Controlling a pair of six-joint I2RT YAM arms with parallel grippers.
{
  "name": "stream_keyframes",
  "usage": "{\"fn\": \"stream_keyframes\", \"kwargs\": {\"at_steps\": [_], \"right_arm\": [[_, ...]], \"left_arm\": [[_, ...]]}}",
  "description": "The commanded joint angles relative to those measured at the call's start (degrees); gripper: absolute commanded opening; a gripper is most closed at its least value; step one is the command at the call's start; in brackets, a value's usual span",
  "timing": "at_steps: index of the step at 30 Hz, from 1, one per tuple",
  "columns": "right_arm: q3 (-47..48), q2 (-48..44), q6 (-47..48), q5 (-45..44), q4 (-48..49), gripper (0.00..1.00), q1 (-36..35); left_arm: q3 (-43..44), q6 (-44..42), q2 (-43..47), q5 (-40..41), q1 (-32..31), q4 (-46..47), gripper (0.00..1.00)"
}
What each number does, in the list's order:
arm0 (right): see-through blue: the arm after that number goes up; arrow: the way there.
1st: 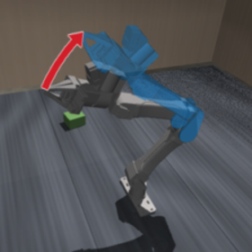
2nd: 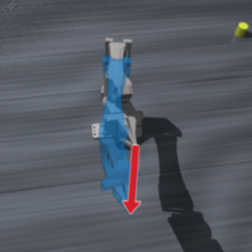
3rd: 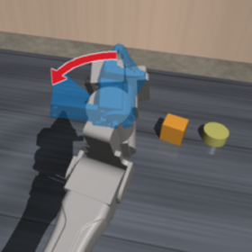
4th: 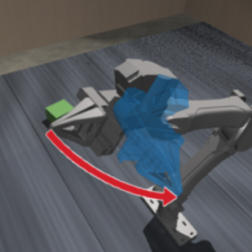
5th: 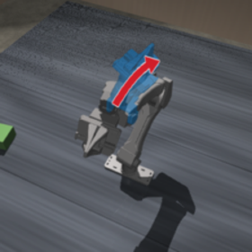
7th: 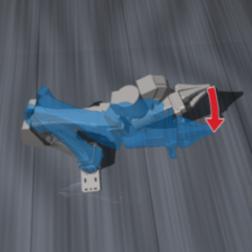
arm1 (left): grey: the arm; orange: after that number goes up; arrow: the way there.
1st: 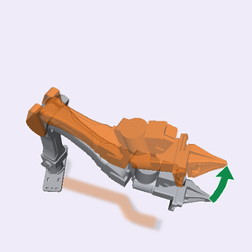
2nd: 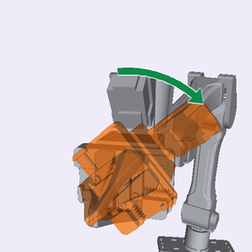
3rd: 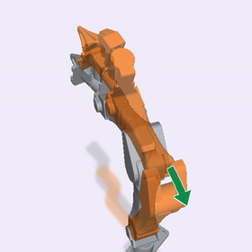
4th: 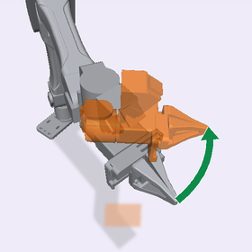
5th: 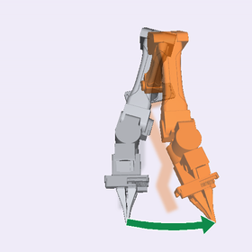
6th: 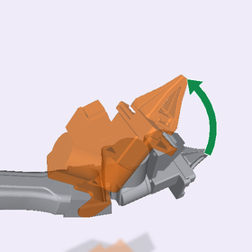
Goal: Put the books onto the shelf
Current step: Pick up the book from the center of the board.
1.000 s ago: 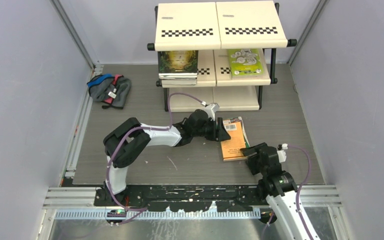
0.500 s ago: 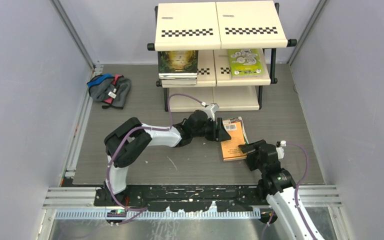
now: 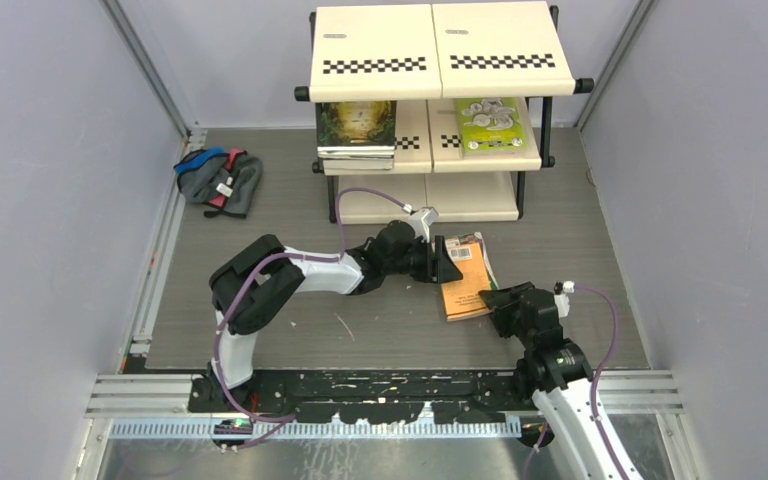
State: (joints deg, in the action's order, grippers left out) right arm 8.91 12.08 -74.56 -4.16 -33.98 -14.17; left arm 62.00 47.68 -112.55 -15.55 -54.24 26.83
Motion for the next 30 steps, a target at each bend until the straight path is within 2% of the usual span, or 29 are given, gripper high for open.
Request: {"fn": "stream_keyframes", "kwargs": {"at_steps": [1,12,17,23,30], "right_arm": [[0.7,-0.8,-1.5,3.0,2.0,0.5,-0.4],[3.5,-4.3,-1.5,5.2,-3.7,0.51,-0.4],[2.8,-3.5,-1.6,5.4,-2.1,0.5,-0.4],[2.7,-1.2,-2.0,6.0,2.4,0.44,-0.4],[3.5,1.7,-1.8,6.9,5.9,0.43,-0.5]], "left_arm": [[-1.6,-0.2,-2.0,-1.4,-0.5,-3.3,0.52],[-1.3,-0.2,-2.2,-1.4,-0.5,-3.4,0.52],[-1.3,0.0,-2.2,-1.5,-0.5,-3.3,0.52],[-1.5,0.0,-2.1,-1.6,-0.6,-3.4,0.51],[-1.3,0.2,-2.5,-1.9,-0.7,-3.3,0.51]]}}
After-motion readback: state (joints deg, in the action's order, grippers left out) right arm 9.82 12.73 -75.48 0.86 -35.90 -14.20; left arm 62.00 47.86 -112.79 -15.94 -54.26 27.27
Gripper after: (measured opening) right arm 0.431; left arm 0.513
